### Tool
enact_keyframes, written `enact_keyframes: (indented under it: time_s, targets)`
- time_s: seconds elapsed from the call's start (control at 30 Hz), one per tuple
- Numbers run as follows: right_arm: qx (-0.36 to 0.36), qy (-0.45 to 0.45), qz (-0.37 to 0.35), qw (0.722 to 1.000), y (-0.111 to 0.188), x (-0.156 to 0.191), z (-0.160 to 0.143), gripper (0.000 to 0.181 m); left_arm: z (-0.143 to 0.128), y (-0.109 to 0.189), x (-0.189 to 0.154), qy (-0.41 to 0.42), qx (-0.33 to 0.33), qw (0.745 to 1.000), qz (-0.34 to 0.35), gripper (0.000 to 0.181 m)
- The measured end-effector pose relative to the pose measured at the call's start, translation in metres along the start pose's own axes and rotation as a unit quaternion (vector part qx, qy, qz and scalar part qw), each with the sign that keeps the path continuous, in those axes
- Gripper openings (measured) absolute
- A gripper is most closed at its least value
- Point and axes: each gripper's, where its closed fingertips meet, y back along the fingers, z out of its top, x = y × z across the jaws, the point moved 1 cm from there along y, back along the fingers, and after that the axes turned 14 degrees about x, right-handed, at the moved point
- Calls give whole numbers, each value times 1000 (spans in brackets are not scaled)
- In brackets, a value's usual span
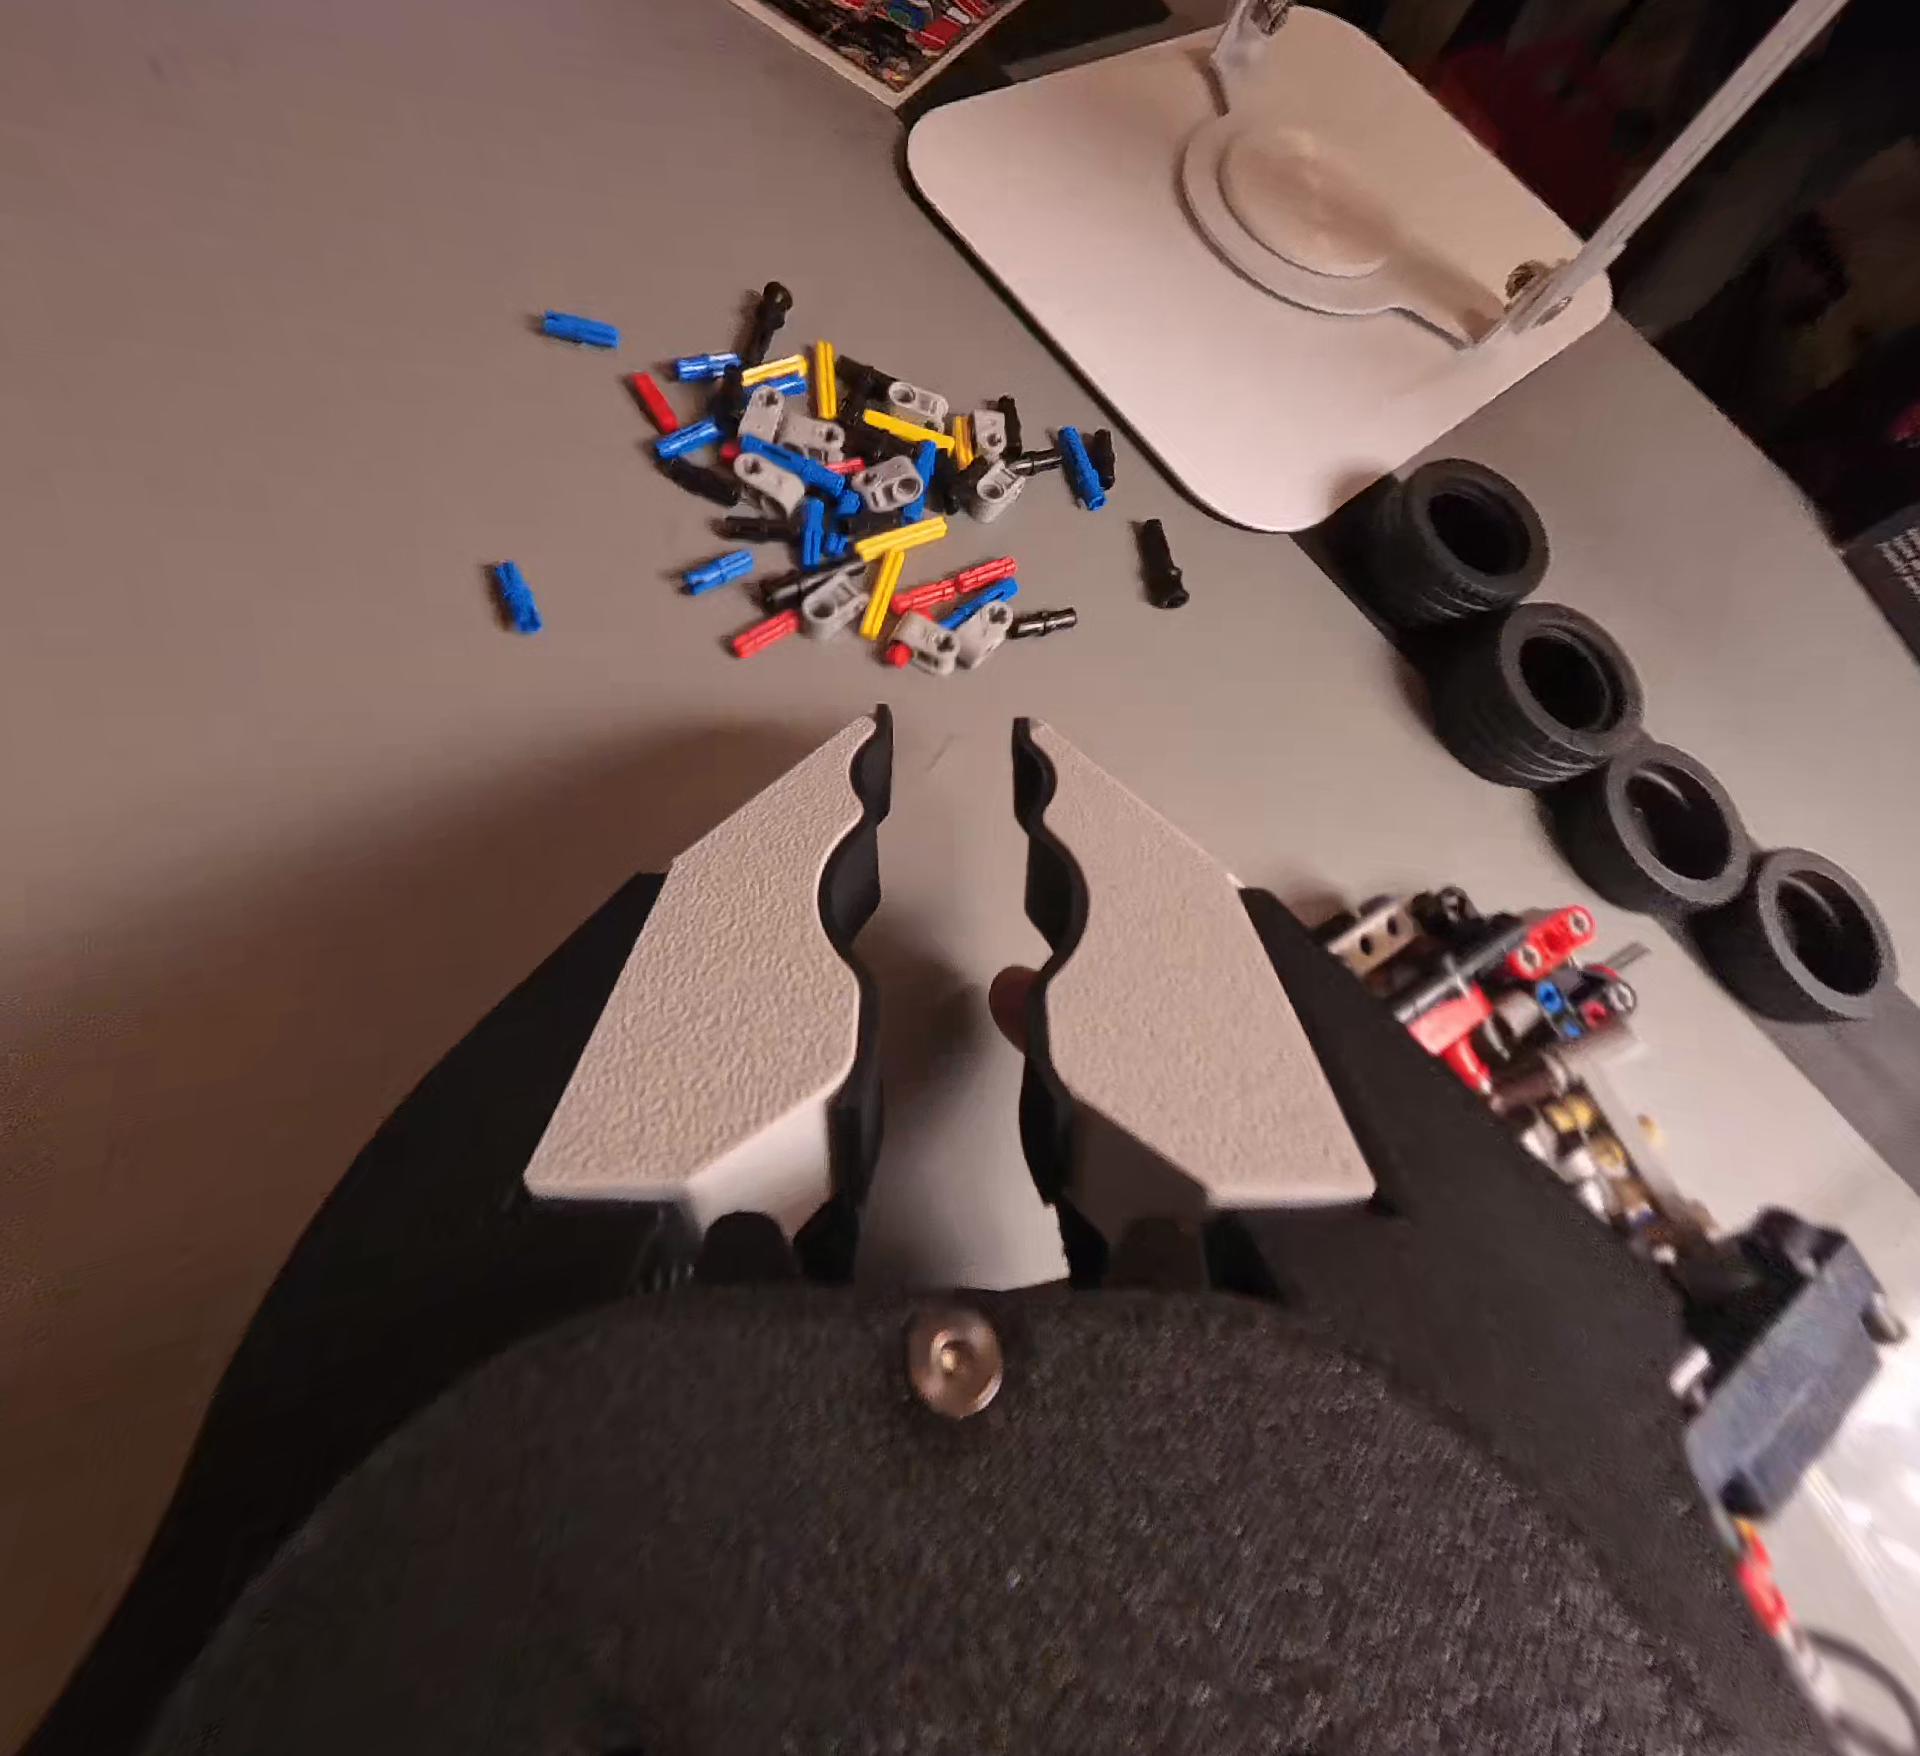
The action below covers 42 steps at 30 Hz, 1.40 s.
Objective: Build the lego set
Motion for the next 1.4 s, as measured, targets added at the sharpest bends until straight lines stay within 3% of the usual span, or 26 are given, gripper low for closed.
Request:
enact_keyframes:
  time_s: [0.23, 0.53, 0.77, 0.93, 1.0, 1.2, 1.4]
  targets:
    - [86, -36, 86, 992, -19, -6, 17, 24, -19, 20, -2, -13, -11, 1000, -13, 58]
    - [113, -9, 92, 989, -31, 7, 12, 21, -19, 22, -2, -12, -17, 1000, -20, 56]
    - [158, 125, 101, 974, -19, 11, 7, 13, -19, 23, -4, -14, -18, 999, -22, 53]
    - [227, 269, 147, 924, 8, 14, -2, 14, -20, 22, -5, -14, -15, 999, -26, 52]
    - [248, 275, 174, 913, 13, 15, -1, 14, -20, 22, -5, -14, -15, 999, -26, 52]
    - [233, 249, 202, 918, 7, 10, 9, 33, -20, 23, -4, -11, -19, 999, -26, 50]
    - [251, 287, 198, 903, 2, 2, -17, 33, -20, 23, -3, -5, -17, 999, -29, 48]
